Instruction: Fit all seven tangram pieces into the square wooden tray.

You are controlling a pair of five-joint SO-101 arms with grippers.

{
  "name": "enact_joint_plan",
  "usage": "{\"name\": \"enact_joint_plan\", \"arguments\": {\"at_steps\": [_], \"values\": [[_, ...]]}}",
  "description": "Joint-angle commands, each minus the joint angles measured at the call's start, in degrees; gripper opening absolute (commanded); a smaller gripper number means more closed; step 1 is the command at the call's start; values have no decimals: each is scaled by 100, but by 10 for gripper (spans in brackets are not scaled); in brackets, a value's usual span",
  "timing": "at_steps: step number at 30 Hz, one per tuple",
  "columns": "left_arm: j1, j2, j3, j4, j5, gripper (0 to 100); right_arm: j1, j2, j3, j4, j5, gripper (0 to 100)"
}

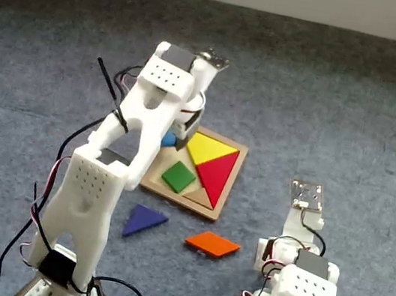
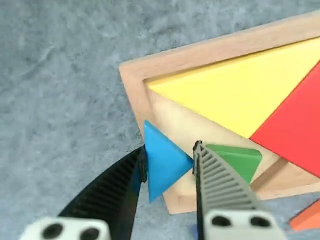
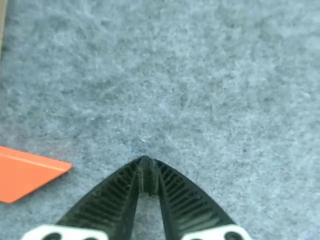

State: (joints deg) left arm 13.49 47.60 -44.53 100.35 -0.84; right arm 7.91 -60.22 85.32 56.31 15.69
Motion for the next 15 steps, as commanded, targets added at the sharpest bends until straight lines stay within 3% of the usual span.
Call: {"name": "enact_joint_plan", "arguments": {"at_steps": [1,8,15], "values": [[84,-400,171,-132,738,141,154,-75,4,-136,44,5],[66,-400,505,-448,1363,283,154,-75,4,-136,44,5],[48,-514,321,-396,1380,284,154,-75,4,-136,44,5]]}}
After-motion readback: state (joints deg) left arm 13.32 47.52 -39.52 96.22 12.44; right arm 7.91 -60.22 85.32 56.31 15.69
